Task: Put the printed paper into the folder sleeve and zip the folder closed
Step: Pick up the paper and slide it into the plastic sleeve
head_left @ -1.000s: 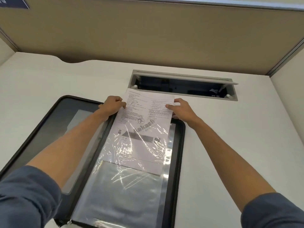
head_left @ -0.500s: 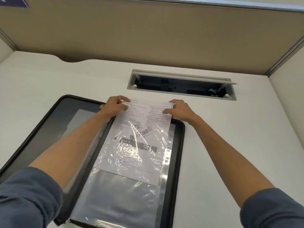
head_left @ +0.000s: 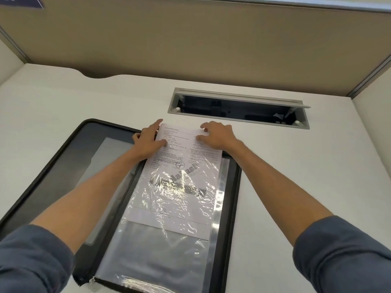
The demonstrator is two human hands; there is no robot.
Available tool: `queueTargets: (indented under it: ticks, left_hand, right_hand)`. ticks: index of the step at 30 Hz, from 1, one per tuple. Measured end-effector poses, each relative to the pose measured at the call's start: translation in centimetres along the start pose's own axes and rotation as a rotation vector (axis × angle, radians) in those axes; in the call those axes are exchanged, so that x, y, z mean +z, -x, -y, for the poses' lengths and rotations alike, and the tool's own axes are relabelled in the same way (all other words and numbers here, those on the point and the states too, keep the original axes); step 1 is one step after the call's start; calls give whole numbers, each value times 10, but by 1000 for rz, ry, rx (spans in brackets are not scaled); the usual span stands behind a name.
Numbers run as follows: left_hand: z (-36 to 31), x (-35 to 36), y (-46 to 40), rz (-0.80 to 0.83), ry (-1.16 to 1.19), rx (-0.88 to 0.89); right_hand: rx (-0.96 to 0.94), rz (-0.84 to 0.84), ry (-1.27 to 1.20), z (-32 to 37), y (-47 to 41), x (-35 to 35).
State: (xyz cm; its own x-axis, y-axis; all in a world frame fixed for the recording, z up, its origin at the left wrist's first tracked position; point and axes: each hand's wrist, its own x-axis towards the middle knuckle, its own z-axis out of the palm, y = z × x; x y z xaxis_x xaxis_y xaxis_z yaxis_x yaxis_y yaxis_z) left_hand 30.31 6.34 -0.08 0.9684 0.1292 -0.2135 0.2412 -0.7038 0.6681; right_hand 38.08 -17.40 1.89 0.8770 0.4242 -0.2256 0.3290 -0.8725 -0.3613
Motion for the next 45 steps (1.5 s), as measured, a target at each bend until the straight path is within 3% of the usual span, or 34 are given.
queueTargets:
  ticks: [11,35,45]
  left_hand:
    - [25,-10,-12,-100,-338,70]
    - [31,-5,-10,-278,-183,63]
    - [28,-8,-10,-259,-163,29]
  right_hand:
    - [-60,-11,-24,16,10,4]
    - [-240,-85,-198,32,60,29]
    - [-171,-44,-250,35,67,34]
